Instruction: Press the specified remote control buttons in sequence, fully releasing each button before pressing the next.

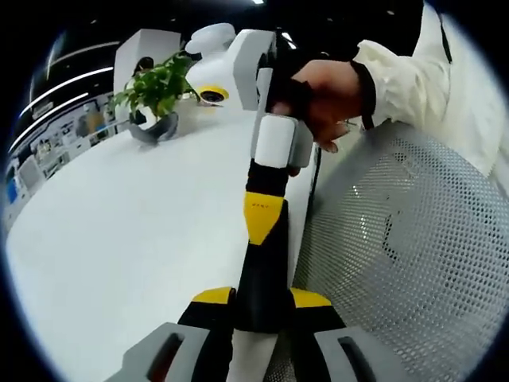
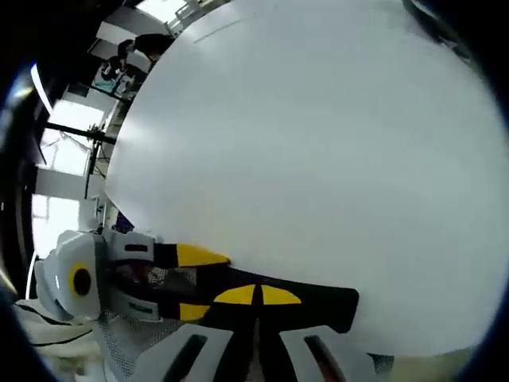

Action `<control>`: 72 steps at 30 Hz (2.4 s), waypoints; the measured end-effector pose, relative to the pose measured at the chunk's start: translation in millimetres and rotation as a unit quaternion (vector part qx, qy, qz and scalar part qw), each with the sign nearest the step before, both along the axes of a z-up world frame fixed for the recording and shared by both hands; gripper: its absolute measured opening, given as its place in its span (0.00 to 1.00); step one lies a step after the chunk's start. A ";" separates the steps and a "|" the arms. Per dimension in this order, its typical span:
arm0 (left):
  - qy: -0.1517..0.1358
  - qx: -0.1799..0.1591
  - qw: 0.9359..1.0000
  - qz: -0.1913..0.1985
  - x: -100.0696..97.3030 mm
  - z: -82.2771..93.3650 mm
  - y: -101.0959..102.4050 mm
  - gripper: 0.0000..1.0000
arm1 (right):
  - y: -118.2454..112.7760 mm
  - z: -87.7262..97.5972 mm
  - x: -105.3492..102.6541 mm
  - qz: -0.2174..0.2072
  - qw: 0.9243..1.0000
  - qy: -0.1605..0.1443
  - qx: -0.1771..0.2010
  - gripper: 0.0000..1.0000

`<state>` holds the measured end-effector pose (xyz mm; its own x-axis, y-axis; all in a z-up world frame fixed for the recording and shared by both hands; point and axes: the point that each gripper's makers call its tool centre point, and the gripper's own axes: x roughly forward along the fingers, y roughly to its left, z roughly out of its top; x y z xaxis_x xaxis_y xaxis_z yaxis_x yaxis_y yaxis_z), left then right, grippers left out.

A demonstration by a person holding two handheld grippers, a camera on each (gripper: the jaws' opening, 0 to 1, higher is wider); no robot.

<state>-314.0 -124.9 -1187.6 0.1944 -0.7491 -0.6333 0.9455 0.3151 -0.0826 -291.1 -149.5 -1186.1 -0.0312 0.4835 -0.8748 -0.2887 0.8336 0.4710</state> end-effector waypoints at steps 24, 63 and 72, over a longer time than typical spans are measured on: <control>-0.013 0.005 1.000 -0.009 -0.4 -0.3 0.0 0.25 | -5.8 1.0 6.1 -0.086 0.993 -0.075 0.045 0.00; -0.020 0.015 1.000 -0.015 -0.1 -0.9 -0.2 0.25 | -7.2 3.1 -10.4 -0.055 0.995 -0.080 0.002 0.00; -0.016 0.011 1.000 -0.013 0.2 -0.7 0.2 0.25 | -8.4 2.9 -8.3 -0.055 0.995 -0.085 0.006 0.00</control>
